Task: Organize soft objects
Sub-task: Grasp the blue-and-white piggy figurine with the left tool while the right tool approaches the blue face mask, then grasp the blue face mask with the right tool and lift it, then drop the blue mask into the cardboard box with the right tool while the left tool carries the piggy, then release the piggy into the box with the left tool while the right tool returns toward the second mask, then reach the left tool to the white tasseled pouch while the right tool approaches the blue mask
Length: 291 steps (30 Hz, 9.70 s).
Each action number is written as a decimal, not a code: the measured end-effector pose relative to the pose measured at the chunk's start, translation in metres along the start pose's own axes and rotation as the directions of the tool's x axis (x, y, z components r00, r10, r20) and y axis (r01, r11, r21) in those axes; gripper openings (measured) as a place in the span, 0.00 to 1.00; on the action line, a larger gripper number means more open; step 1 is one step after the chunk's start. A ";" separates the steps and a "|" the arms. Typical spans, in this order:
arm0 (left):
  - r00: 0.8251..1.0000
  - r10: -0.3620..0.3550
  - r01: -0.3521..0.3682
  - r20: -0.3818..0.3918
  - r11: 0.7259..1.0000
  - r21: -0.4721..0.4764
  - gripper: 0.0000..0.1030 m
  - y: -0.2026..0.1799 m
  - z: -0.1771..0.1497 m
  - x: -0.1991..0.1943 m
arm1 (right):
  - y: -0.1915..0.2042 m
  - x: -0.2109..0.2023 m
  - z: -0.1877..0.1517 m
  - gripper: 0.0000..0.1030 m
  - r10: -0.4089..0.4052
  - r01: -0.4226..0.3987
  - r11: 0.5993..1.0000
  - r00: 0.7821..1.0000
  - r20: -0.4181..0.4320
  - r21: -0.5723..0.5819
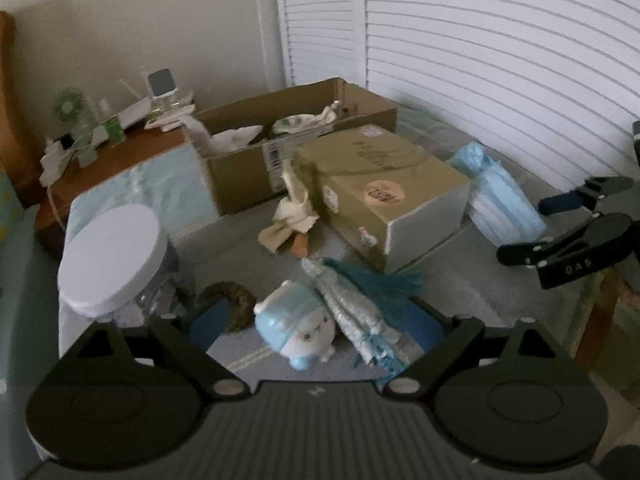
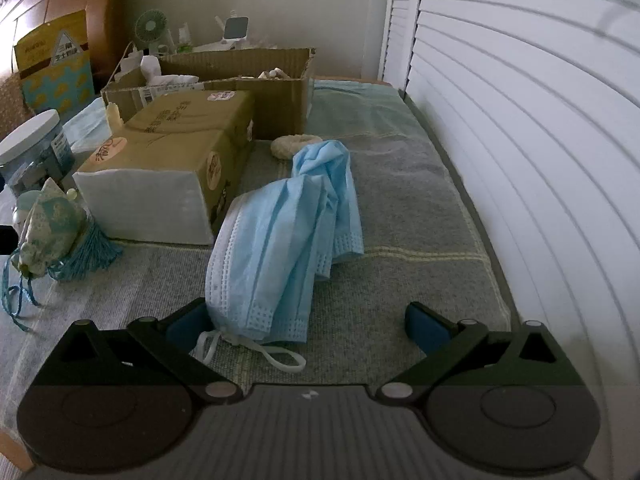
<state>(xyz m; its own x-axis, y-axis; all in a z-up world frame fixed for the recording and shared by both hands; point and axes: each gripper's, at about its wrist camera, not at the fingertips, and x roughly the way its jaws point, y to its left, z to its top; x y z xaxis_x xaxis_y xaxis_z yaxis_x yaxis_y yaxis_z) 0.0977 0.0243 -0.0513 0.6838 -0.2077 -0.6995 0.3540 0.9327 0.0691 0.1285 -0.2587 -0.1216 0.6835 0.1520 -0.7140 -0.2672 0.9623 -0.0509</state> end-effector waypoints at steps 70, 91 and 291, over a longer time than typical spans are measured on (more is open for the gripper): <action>0.999 0.043 -0.046 -0.025 0.988 -0.147 0.99 0.033 -0.068 0.009 | 0.000 -0.003 -0.007 1.00 -0.007 0.007 1.000 0.999 0.042 0.004; 0.982 0.176 -0.170 0.065 0.982 -0.082 0.71 0.007 -0.065 -0.012 | 0.005 -0.007 -0.006 0.99 -0.020 0.020 1.000 0.999 0.035 0.013; 0.981 0.181 -0.192 -0.064 0.926 -0.327 0.73 -0.004 -0.032 0.030 | 0.004 0.002 0.000 1.00 0.041 -0.039 0.998 0.998 0.046 -0.045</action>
<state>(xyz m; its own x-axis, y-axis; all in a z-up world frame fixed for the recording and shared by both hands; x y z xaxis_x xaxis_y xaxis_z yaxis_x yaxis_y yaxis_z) 0.0964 0.0239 -0.0957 0.6944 -0.0165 -0.7194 -0.0117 0.9993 -0.0343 0.1283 -0.2542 -0.1235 0.7028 0.2013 -0.6823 -0.3234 0.9447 -0.0545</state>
